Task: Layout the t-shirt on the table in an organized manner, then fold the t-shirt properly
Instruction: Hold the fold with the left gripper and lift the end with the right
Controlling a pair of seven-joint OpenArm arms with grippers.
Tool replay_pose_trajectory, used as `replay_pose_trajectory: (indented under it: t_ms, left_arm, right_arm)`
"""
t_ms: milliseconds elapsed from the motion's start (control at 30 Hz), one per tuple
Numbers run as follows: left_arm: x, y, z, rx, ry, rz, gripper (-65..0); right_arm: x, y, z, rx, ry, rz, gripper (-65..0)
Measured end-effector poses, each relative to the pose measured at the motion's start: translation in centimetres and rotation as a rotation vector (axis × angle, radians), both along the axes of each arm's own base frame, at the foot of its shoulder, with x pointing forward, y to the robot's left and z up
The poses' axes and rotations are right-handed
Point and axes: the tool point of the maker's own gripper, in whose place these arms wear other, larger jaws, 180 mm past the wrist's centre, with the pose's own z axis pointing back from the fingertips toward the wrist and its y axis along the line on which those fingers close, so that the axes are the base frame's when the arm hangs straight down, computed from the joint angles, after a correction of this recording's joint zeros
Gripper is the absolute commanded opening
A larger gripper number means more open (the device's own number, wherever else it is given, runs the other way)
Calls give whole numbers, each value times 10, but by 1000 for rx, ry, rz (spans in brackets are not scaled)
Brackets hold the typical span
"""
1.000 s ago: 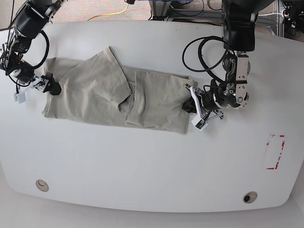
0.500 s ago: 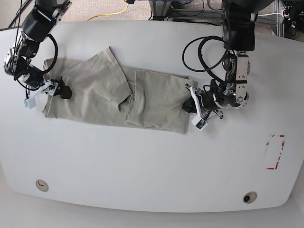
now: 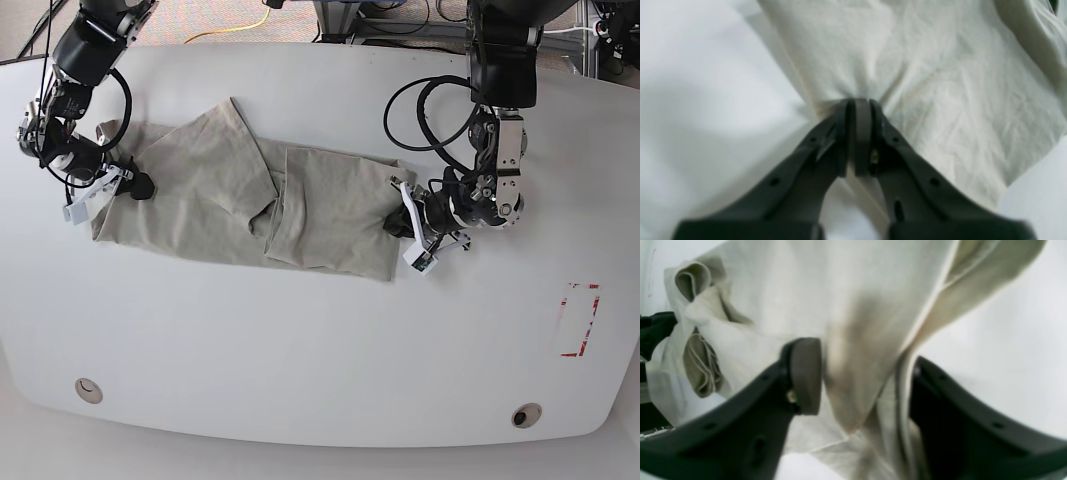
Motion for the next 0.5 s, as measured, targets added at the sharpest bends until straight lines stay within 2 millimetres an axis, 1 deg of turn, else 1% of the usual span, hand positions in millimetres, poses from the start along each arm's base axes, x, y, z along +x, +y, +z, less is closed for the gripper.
replay_pose_trajectory:
  t_ms: [67, 100, 267, 333, 400, 433, 500]
  left_arm:
    - [0, 0, 0, 0, 0, 0, -633]
    - [0, 0, 0, 1, 1, 0, -633]
    - [0, 0, 0, 1, 1, 0, -633]
    - [0, 0, 0, 1, 0, 0, -633]
    - [0, 0, 0, 1, 0, 0, -633]
    - [0, 0, 0, 1, 0, 0, -633]
    - [0, 0, 0, 1, 0, 0, -633]
  right_arm:
    - [-1, 1, -1, -11, 7, 9, -637]
    - [-3, 1, -1, -20, 16, 17, -650]
    - [-6, 2, 7, -58, 28, 59, -650]
    - [-6, 2, 14, -80, 16, 79, -650]
    - [-1, 4, 27, -97, -29, 89, -650]
    - [1, 6, 32, -93, -53, 91, -650]
    - [7, 14, 49, -76, -124, 106, -650]
